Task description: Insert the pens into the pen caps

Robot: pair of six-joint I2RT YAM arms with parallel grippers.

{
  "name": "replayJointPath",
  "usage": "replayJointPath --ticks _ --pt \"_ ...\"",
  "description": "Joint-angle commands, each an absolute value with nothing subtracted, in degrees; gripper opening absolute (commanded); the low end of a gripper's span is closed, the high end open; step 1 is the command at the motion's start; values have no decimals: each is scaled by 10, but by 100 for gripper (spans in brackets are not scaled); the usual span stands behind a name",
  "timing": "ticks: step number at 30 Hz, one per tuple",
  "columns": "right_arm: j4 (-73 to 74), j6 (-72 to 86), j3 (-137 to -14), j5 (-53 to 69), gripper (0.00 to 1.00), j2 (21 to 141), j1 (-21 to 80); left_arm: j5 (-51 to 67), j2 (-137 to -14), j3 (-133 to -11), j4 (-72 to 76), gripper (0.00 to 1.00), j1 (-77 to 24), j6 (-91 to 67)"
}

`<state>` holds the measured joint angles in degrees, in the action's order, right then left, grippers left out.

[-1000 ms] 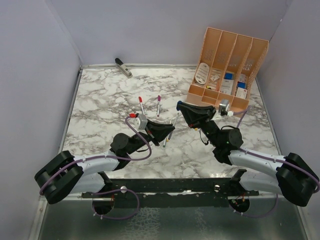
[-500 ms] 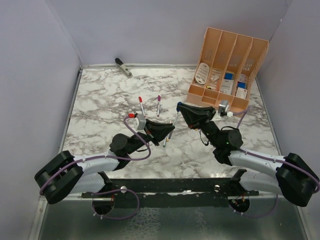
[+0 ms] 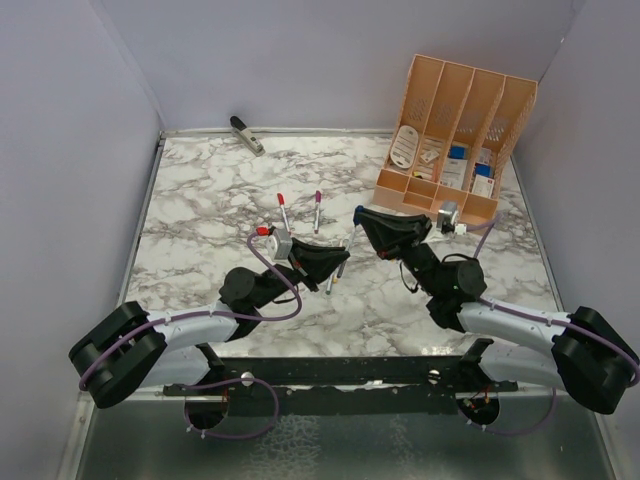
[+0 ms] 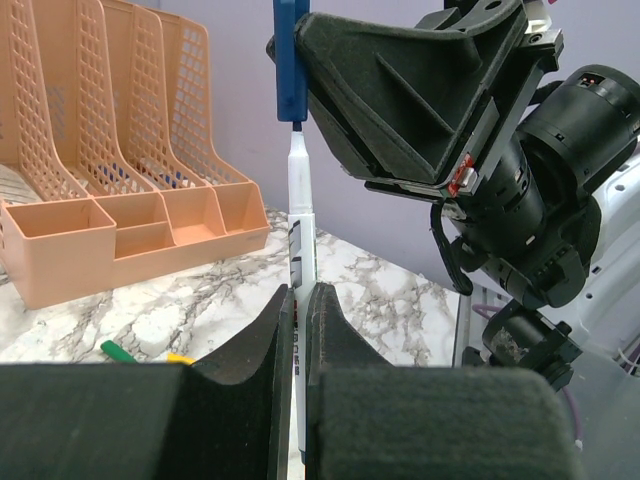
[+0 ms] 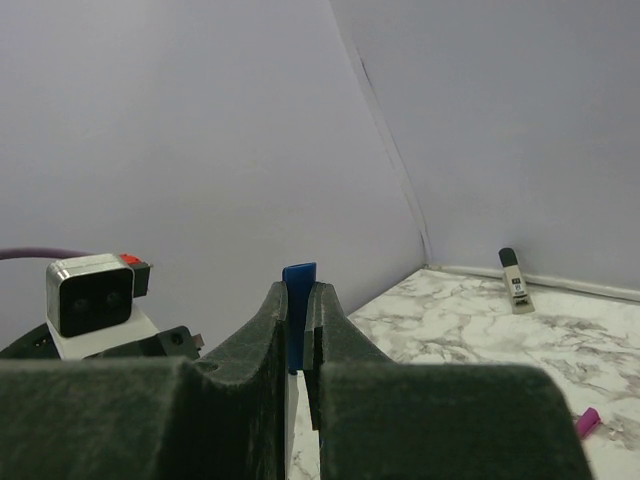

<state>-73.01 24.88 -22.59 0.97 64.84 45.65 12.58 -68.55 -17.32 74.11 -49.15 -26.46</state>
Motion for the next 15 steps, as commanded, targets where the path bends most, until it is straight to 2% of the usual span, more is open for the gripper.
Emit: replayJointPath --ticks 1,15 --pt "-748 257 -218 13 1 642 455 120 -678 -170 764 0 -490 -268" --pt "-763 292 -216 31 1 674 455 105 -684 -171 777 0 -490 -269"
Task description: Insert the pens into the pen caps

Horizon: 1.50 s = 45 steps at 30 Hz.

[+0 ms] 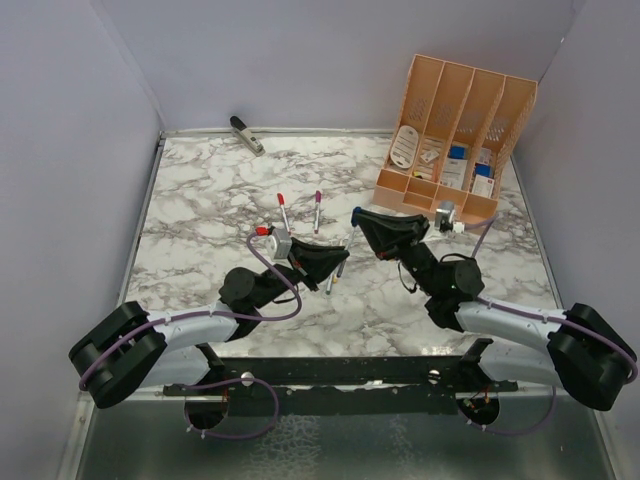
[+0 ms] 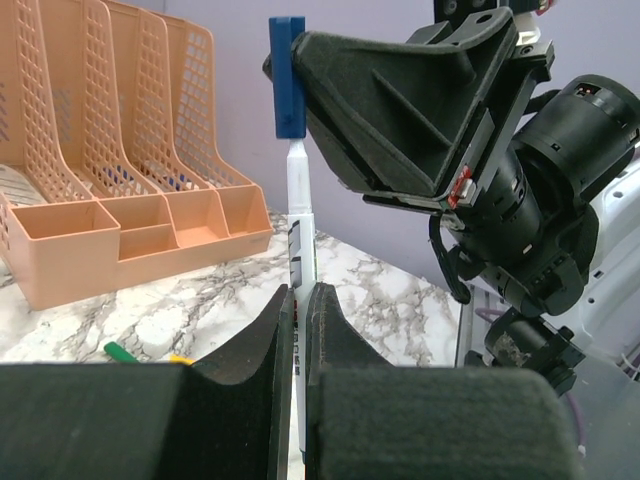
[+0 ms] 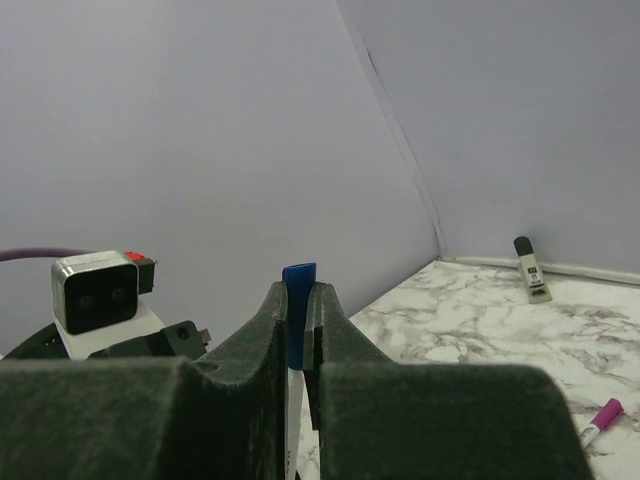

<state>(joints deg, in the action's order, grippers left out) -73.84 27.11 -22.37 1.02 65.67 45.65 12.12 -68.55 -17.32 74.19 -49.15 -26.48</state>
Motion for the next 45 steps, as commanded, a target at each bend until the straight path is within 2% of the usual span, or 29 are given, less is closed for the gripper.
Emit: replayJointPath --ticks 1,33,45 --pt "-766 295 -216 34 1 677 455 103 -683 -171 779 0 -490 -269" --pt "-724 338 -212 98 1 747 457 35 -653 -203 798 0 -490 -236" --pt "-694 321 -202 81 1 761 482 1 -624 -221 800 0 -486 -204"
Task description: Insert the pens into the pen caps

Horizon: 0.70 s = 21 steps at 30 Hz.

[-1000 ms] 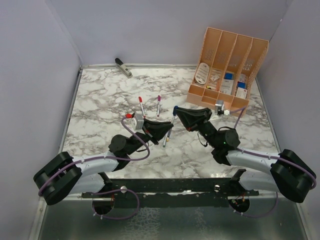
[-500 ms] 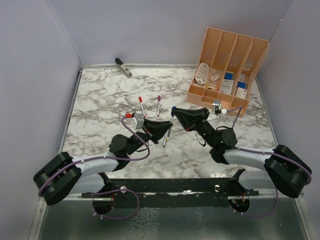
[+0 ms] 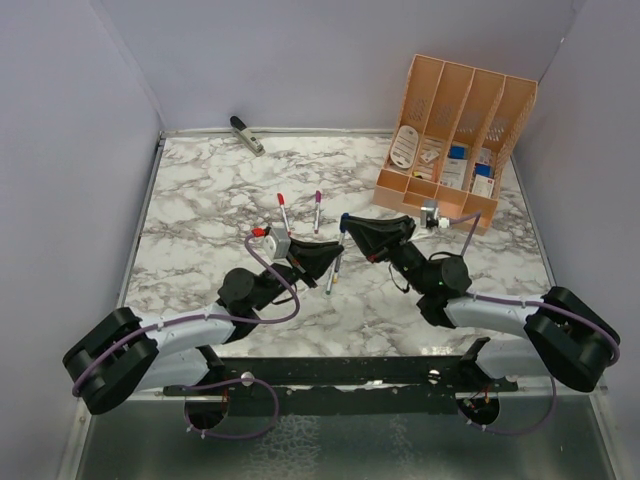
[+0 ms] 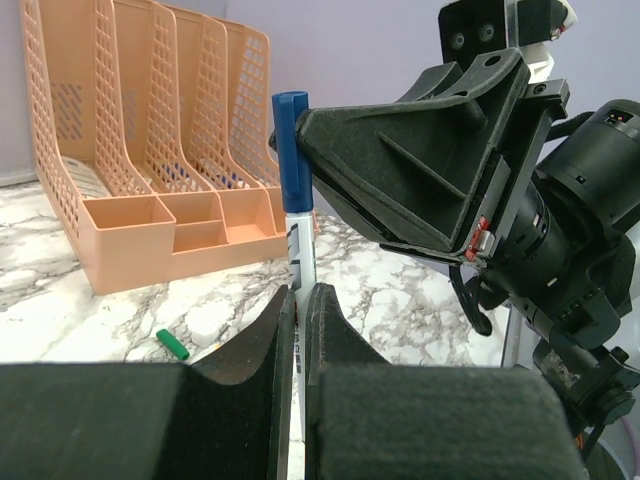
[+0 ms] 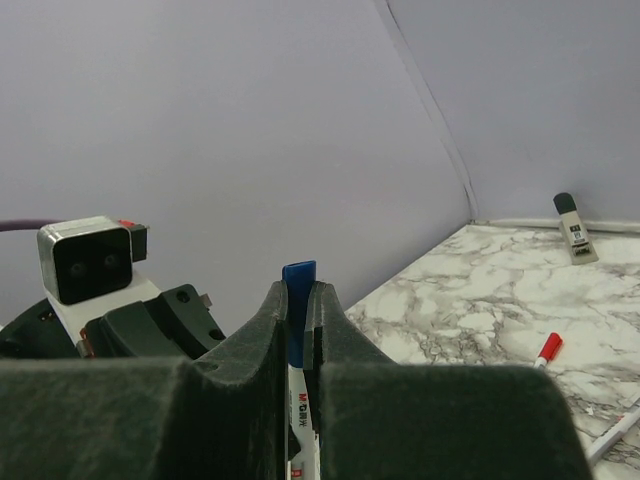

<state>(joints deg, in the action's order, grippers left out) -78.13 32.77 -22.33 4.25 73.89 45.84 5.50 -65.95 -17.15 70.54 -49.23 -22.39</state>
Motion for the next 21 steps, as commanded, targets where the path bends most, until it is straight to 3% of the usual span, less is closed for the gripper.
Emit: replayJointPath --ticks 1,21 --pt "-693 321 -202 79 1 762 484 1 -622 -221 801 0 -485 -204" --pt "-675 324 -175 58 1 797 528 -4 -617 -221 856 0 -429 -255"
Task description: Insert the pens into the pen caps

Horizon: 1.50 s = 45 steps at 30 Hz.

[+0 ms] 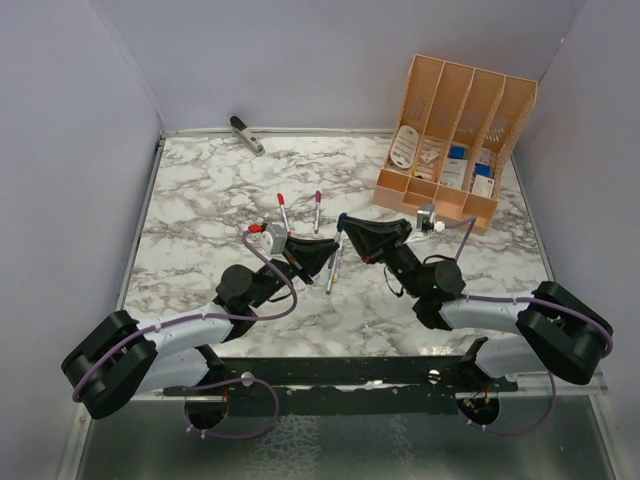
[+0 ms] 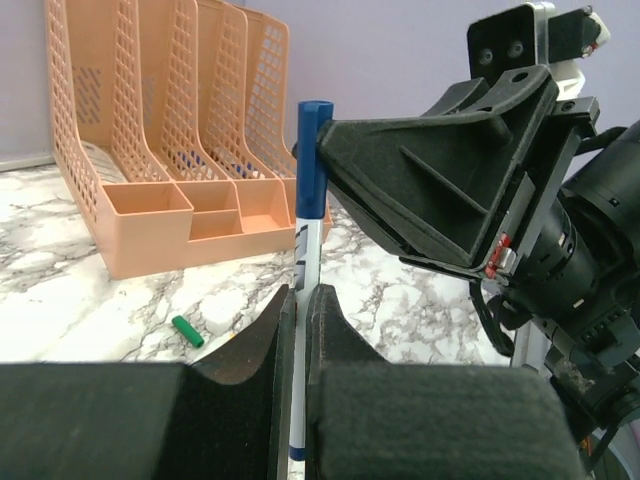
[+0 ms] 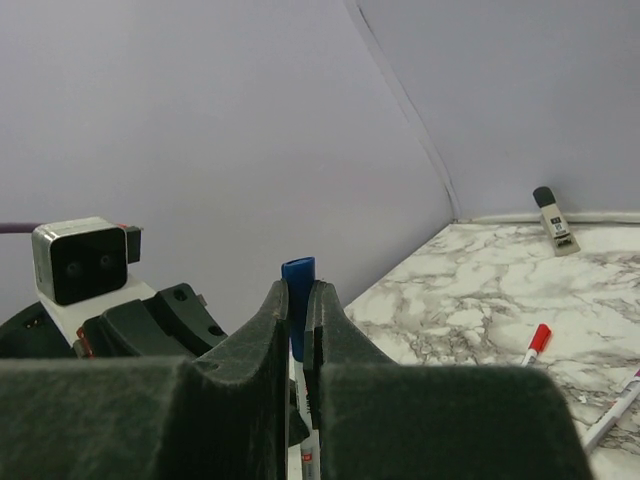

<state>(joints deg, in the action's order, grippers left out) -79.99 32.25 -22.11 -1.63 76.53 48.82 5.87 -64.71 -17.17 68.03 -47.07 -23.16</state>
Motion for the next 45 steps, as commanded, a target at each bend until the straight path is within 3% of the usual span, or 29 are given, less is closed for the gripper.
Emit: replayJointPath --ticks 1,12,22,32,40,45 --pt "-668 322 -177 56 1 798 532 -2 -618 -220 861 0 -424 -262" --pt "-660 317 -192 45 1 826 557 17 -627 -219 868 0 -399 -295" --pt "-617 260 -245 -28 1 788 557 40 -588 -204 766 0 -399 -264" --pt "-540 171 -306 -172 1 735 556 50 -514 -139 658 52 -399 -223" --pt "-530 151 -337 -198 1 726 550 66 -538 -136 622 59 -399 -213" --pt "-530 158 -343 -186 1 725 550 94 -587 -152 619 71 -399 -213"
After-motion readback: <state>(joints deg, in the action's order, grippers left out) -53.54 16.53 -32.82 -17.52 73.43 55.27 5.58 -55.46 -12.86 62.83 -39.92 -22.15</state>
